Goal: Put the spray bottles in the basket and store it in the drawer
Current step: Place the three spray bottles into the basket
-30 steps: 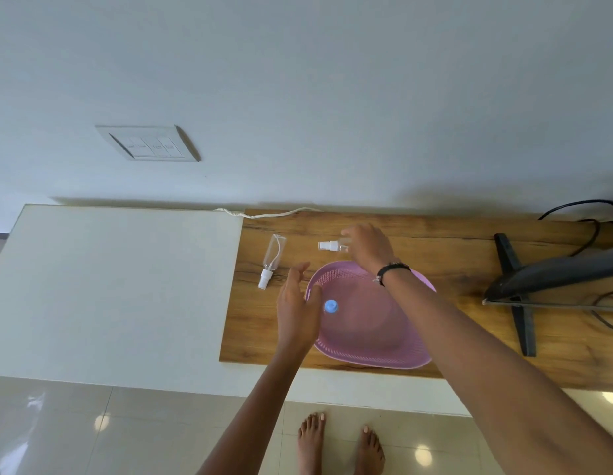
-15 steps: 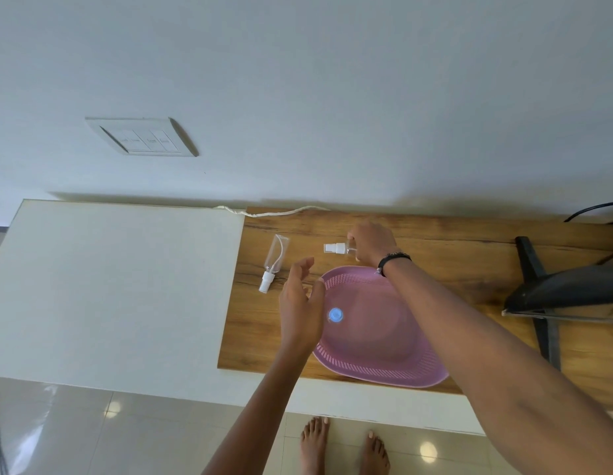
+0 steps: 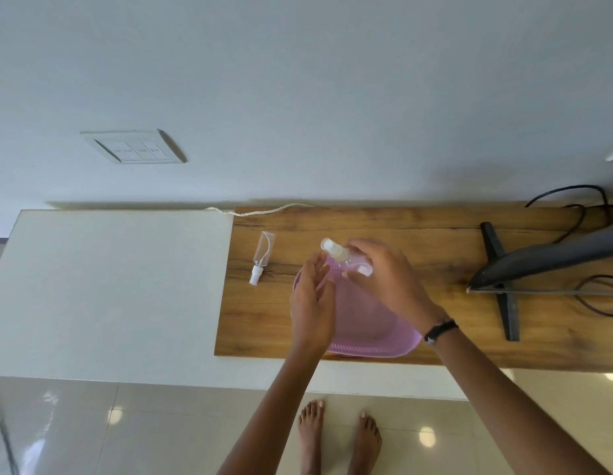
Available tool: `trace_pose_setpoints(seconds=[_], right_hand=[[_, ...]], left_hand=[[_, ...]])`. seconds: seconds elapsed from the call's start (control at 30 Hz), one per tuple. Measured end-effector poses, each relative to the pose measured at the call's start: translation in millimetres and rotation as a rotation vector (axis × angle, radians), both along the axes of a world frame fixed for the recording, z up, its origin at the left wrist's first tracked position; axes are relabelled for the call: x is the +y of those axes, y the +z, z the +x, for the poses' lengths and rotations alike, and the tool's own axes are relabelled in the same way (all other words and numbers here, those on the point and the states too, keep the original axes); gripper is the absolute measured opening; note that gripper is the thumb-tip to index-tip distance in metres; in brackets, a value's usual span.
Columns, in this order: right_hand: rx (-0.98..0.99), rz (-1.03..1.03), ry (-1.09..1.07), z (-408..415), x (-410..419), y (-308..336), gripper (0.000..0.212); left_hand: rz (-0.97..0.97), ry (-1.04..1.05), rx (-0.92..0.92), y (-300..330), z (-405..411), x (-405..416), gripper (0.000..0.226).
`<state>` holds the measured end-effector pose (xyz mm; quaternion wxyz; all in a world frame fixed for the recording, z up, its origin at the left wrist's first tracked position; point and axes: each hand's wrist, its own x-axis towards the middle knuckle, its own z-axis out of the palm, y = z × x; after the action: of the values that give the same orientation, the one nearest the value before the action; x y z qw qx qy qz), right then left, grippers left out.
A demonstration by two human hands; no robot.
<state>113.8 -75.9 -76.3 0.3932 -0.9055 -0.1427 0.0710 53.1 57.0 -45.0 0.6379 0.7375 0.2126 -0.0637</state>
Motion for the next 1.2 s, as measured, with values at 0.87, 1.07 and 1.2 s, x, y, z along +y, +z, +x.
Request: trace_pose_setpoints(seconds=[0.87, 1.07, 1.2], right_hand=[[0.138, -0.056, -0.158, -61, 1, -68, 0.008], [0.128, -0.056, -0.141, -62, 2, -72, 0.013], [0.135, -0.032, -0.135, -63, 2, -76, 0.015]], left_hand=[[0.346, -0.424, 0.171, -55, -56, -38, 0.052], [0.348, -0.406, 0.176, -55, -58, -37, 0.052], [0.355, -0.401, 0.182, -53, -59, -35, 0.052]])
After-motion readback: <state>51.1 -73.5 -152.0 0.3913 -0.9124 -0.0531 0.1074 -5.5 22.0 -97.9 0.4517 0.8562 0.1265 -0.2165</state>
